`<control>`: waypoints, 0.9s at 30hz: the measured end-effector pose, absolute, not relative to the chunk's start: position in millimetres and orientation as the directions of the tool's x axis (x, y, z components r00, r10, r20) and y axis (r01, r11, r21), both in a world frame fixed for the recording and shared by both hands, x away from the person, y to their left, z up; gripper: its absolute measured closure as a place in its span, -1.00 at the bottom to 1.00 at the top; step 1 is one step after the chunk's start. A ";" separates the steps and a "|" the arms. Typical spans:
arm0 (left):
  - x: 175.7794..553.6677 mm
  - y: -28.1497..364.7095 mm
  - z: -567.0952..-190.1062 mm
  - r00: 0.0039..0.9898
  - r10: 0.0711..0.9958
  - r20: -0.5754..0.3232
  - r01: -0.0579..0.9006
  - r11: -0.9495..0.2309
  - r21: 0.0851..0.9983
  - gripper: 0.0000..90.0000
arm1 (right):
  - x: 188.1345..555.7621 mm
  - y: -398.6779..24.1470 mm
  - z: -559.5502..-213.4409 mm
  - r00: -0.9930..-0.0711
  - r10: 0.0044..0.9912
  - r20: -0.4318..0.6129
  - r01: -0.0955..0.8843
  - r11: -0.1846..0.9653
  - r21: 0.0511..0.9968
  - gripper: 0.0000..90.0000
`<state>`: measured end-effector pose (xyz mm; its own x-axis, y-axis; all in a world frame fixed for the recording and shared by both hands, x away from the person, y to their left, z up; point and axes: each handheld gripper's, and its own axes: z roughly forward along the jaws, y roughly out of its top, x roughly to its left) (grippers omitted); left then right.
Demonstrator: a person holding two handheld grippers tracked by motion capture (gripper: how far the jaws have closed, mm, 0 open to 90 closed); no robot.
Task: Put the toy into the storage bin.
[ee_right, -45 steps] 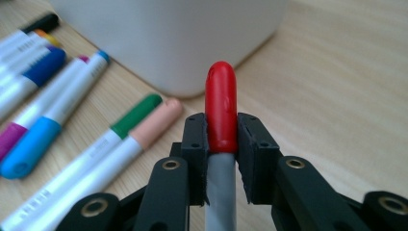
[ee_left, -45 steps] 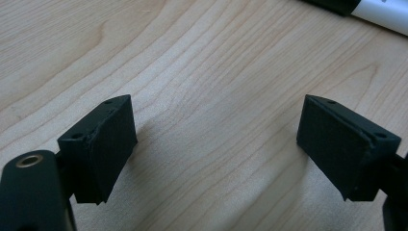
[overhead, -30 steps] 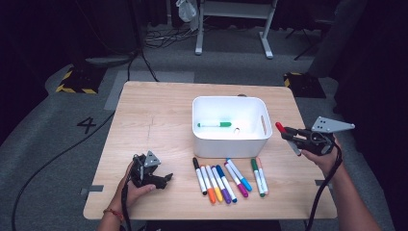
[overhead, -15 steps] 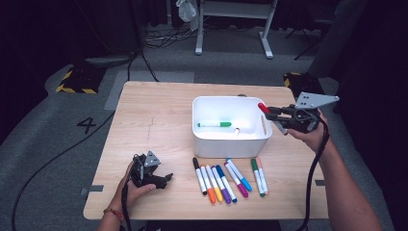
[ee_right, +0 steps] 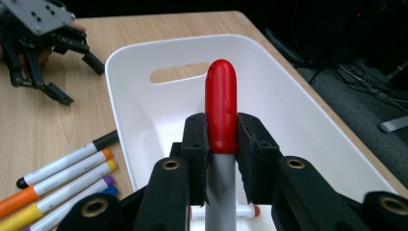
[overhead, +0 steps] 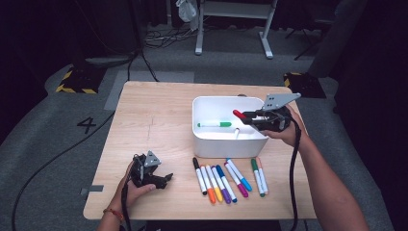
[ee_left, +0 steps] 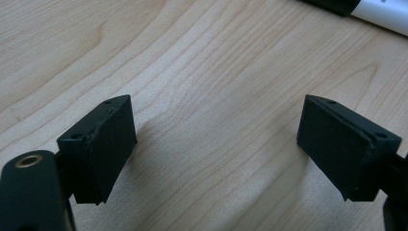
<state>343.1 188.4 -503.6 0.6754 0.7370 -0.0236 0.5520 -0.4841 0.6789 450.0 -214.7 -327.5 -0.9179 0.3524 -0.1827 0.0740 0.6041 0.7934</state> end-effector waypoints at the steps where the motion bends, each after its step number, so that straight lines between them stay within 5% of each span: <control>1: 343.1 188.4 -503.5 0.677 0.736 -0.023 0.551 -0.486 0.678 -0.70 | 450.7 -211.7 -329.9 -0.921 0.344 -0.181 0.076 0.615 0.785 0.67; 17: 343.2 188.4 -503.5 0.680 0.733 -0.020 0.548 -0.489 0.679 -0.70 | 453.5 -173.6 -359.2 -0.967 0.203 -0.155 0.080 0.816 0.573 0.66; 27: 343.2 188.4 -503.5 0.680 0.733 -0.021 0.548 -0.489 0.679 -0.70 | 455.7 -171.1 -362.9 -0.963 0.229 -0.145 0.108 0.815 0.569 0.57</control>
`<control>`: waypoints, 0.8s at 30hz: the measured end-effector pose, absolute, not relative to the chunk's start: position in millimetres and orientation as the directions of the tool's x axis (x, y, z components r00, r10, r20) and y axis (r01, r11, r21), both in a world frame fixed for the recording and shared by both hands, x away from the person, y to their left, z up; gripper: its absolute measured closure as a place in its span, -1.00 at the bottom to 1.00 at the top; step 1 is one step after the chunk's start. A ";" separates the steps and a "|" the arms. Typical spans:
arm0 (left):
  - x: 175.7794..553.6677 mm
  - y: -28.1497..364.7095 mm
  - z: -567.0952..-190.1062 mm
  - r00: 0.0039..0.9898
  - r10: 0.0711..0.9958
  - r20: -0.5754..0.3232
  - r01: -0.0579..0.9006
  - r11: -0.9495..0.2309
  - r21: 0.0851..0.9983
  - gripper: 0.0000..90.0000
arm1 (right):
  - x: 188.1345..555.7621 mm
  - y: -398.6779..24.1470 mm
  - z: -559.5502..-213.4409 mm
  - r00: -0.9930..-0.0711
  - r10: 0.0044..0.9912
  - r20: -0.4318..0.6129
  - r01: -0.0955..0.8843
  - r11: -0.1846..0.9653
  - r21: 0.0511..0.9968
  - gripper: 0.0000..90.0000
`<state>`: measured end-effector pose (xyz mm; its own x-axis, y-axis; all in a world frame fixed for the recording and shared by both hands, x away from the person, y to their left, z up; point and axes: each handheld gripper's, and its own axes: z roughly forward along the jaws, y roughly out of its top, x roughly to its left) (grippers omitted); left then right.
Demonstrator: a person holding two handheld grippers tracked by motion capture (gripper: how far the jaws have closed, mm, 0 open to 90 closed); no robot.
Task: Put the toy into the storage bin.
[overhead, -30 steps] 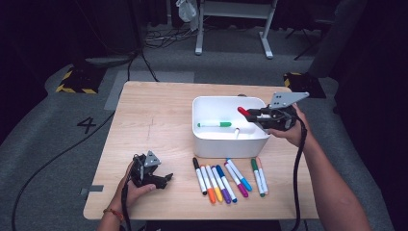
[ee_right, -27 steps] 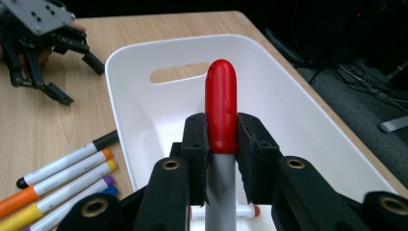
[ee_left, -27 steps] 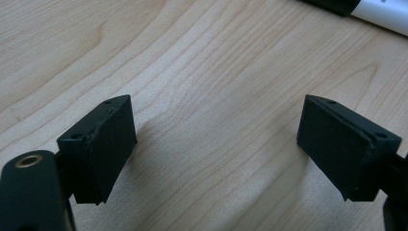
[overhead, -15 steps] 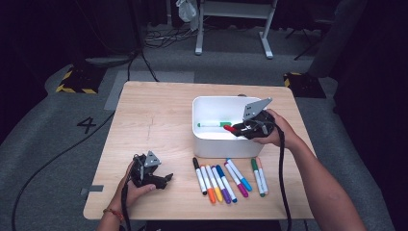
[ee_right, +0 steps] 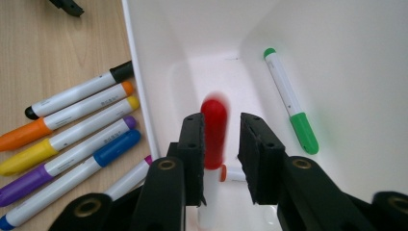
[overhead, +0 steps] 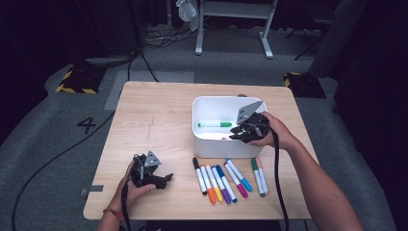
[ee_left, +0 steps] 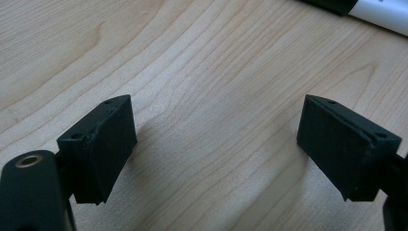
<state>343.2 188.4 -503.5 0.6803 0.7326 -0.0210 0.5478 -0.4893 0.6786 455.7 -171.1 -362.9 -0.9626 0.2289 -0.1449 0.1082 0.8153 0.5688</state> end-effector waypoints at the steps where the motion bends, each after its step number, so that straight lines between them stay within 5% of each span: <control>1: 343.1 188.4 -503.5 0.681 0.732 -0.021 0.548 -0.490 0.678 -0.70 | 455.8 -172.0 -363.3 -0.962 0.233 -0.141 0.112 0.810 0.576 0.57; 24: 343.2 188.4 -503.5 0.681 0.732 -0.019 0.547 -0.490 0.679 -0.70 | 423.0 -249.0 -333.0 -0.827 0.540 -0.156 0.176 0.512 0.841 0.10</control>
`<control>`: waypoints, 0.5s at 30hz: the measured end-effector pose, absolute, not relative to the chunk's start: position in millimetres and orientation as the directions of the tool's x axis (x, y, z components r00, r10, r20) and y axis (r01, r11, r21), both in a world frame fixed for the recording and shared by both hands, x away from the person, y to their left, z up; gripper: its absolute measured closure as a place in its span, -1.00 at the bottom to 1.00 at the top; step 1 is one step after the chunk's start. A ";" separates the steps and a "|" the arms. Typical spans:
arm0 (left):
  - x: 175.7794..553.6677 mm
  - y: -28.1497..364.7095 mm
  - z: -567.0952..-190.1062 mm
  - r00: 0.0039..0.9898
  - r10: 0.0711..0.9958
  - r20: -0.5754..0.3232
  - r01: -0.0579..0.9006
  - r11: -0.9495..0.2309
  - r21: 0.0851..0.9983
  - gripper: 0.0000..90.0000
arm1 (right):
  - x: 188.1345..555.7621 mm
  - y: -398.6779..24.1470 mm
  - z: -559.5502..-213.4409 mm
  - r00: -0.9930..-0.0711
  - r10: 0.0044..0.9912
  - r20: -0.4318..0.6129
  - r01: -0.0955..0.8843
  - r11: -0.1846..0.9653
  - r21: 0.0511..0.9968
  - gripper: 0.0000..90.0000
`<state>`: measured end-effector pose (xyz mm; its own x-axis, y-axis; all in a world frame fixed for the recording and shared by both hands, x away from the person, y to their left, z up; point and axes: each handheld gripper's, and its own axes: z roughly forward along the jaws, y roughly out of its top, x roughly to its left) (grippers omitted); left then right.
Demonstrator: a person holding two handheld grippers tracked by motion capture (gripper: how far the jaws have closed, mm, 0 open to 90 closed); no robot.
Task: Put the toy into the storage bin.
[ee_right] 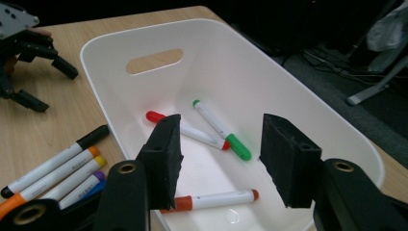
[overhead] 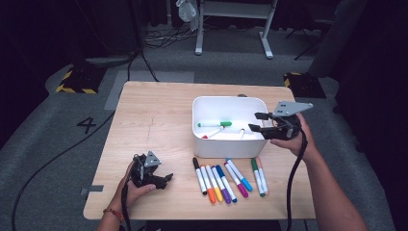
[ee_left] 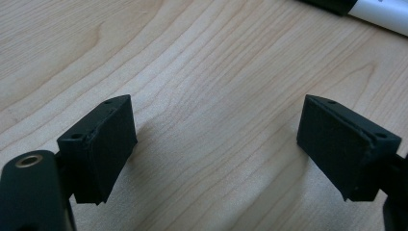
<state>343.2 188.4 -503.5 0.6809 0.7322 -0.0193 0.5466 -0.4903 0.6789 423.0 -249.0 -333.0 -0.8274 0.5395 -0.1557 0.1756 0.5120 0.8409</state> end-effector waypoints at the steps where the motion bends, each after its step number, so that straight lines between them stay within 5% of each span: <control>1: 343.1 188.4 -503.5 0.681 0.732 -0.020 0.547 -0.490 0.679 -0.70 | 417.5 -260.2 -331.1 -0.814 0.560 -0.152 0.177 0.490 0.854 0.08; 15: 343.1 188.4 -503.5 0.681 0.732 -0.020 0.547 -0.490 0.679 -0.70 | 371.0 -317.0 -379.1 -0.746 0.656 -0.113 0.267 0.450 0.852 0.00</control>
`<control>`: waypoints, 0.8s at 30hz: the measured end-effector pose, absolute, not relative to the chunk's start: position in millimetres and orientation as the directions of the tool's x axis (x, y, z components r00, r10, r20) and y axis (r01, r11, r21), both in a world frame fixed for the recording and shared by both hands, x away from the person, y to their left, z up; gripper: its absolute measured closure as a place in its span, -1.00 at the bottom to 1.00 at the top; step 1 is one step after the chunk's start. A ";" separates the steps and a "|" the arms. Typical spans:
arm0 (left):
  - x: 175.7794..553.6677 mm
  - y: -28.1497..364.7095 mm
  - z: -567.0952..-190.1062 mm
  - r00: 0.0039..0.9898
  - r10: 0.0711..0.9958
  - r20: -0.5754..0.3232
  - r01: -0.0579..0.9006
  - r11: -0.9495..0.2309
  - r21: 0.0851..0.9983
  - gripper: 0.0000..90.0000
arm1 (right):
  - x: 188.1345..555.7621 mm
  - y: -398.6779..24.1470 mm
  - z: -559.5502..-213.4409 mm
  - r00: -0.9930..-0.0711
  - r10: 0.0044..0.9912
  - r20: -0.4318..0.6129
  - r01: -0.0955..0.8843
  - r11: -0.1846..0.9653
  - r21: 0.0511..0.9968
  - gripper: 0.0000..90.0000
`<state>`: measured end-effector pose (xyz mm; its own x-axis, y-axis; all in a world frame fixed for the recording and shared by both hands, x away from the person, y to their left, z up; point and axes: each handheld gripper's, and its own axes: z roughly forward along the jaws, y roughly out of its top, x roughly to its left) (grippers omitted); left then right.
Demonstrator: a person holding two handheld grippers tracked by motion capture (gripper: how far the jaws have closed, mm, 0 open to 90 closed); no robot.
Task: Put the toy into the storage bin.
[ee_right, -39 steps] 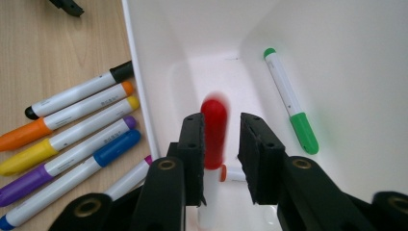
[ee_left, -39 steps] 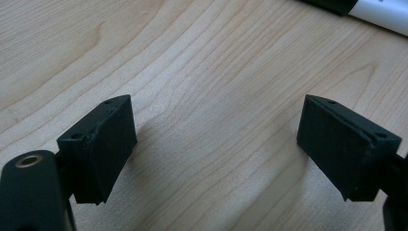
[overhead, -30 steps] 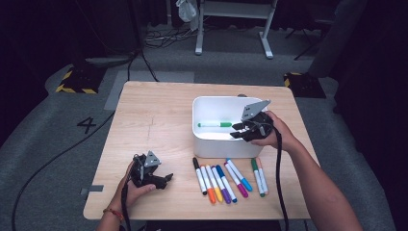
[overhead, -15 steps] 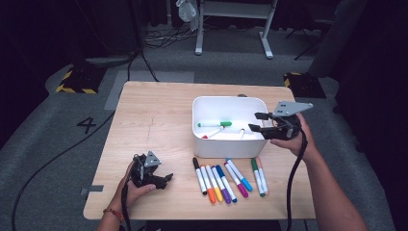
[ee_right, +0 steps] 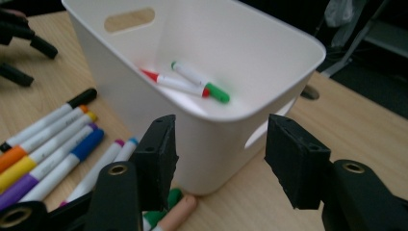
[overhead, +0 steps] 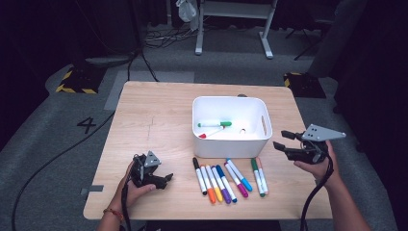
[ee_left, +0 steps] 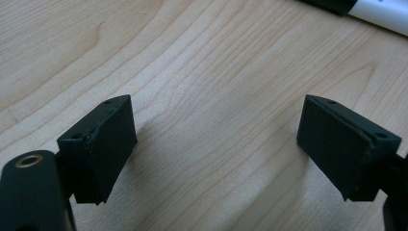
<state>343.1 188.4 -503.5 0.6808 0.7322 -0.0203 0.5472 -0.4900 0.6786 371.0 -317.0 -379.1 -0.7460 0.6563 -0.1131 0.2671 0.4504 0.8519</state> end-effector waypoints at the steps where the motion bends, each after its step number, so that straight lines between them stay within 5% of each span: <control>1: 343.1 188.4 -503.5 0.681 0.732 -0.020 0.547 -0.490 0.679 -0.70 | 369.2 -317.9 -386.1 -0.745 0.658 -0.110 0.280 0.458 0.844 0.00; 12: 343.1 188.4 -503.5 0.681 0.732 -0.021 0.547 -0.490 0.679 -0.70 | 364.2 -313.0 -458.1 -0.764 0.646 -0.007 0.408 0.491 0.770 0.04; 24: 343.1 188.4 -503.4 0.681 0.732 -0.020 0.547 -0.490 0.679 -0.70 | 373.6 -299.9 -482.0 -0.760 0.648 0.044 0.460 0.489 0.741 0.04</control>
<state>343.1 188.4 -503.4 0.6807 0.7323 -0.0197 0.5470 -0.4902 0.6786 373.6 -299.9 -482.0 -0.7600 0.6485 0.0443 0.4602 0.4887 0.7412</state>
